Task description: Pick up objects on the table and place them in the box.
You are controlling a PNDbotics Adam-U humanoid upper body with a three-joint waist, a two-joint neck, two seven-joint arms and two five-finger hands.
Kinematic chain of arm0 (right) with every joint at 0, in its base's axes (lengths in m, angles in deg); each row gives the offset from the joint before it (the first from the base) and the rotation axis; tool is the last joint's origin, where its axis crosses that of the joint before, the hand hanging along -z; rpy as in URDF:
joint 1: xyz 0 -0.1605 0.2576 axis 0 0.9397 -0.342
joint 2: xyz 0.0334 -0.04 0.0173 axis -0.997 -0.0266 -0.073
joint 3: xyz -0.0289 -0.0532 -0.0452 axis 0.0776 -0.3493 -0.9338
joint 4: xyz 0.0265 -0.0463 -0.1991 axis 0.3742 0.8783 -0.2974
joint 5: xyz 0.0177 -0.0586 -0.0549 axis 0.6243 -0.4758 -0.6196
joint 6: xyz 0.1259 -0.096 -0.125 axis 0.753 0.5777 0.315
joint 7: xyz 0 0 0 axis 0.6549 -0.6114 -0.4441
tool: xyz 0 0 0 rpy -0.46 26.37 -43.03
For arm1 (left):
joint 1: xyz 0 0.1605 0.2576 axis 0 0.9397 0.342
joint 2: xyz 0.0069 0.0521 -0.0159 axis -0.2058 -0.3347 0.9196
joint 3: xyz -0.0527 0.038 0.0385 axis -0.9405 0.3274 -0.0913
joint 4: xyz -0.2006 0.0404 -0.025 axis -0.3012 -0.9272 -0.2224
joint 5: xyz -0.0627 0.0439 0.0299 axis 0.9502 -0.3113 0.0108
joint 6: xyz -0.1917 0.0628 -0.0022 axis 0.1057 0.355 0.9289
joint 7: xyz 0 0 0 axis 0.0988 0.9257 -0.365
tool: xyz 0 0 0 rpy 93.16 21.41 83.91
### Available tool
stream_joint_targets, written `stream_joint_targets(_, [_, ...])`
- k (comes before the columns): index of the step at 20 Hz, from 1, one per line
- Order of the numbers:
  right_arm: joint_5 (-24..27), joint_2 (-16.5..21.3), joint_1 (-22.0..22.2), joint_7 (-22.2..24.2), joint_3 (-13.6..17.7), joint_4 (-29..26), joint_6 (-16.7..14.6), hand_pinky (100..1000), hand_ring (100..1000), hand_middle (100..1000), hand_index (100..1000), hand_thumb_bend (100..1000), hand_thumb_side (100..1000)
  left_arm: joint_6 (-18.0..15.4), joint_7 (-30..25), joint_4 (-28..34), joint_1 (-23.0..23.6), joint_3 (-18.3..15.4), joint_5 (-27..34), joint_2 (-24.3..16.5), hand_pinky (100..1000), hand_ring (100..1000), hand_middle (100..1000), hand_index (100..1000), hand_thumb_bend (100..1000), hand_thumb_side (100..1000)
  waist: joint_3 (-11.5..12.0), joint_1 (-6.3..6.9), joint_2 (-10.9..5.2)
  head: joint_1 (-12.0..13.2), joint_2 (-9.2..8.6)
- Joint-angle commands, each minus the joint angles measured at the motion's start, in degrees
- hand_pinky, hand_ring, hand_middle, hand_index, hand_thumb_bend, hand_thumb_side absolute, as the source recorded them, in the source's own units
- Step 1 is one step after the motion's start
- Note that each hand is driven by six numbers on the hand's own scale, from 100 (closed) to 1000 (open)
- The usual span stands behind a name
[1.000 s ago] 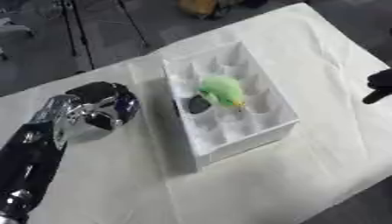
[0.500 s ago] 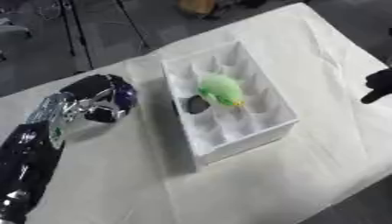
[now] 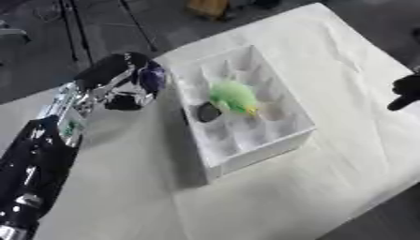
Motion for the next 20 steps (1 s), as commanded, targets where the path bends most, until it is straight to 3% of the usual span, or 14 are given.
stream_joint_targets(1, [0.95,0.9,-1.13,0.19,-0.05,-1.4,-0.87,756,576,704,816,181,714,-2.08,1.33,0.65,-2.06,1.39,3.04,0.48,797,453,488,617,100,468,-0.44,-0.47,-1.35,0.41,-0.38])
stream_joint_targets(2, [1.16,0.9,-1.28,0.27,-0.09,-1.4,-1.08,756,577,705,816,181,715,-2.83,1.27,0.79,-2.16,1.87,3.91,0.74,803,466,500,627,100,534,-0.56,-0.46,-1.36,0.43,-0.37])
stream_joint_targets(5, [1.74,0.91,-1.72,0.48,-0.19,-1.4,-1.66,756,577,705,816,180,715,-5.09,-0.35,1.47,-2.33,3.35,6.45,1.09,806,475,507,633,100,570,-0.91,-0.38,-1.4,0.45,-0.32])
stream_joint_targets(6, [1.85,0.91,-1.77,0.55,-0.2,-1.4,-1.74,755,578,705,816,180,715,-5.56,-1.0,1.59,-2.37,3.5,7.23,1.1,807,503,527,652,100,658,-0.96,-0.37,-1.41,0.48,-0.31])
stream_joint_targets(12, [2.29,0.87,-2.01,0.89,-0.2,-1.4,-2.01,755,578,704,816,179,715,-6.89,-5.0,4.49,-2.21,4.38,7.42,1.5,790,528,554,679,100,654,-1.27,-0.32,-1.5,0.35,-0.33])
stream_joint_targets(20, [2.75,0.81,-2.66,1.33,-0.55,-1.4,-2.19,755,579,705,816,179,716,-7.11,-4.28,5.64,-2.32,4.85,3.81,3.42,778,533,559,685,100,640,-2.92,-0.41,-1.56,0.45,-0.62])
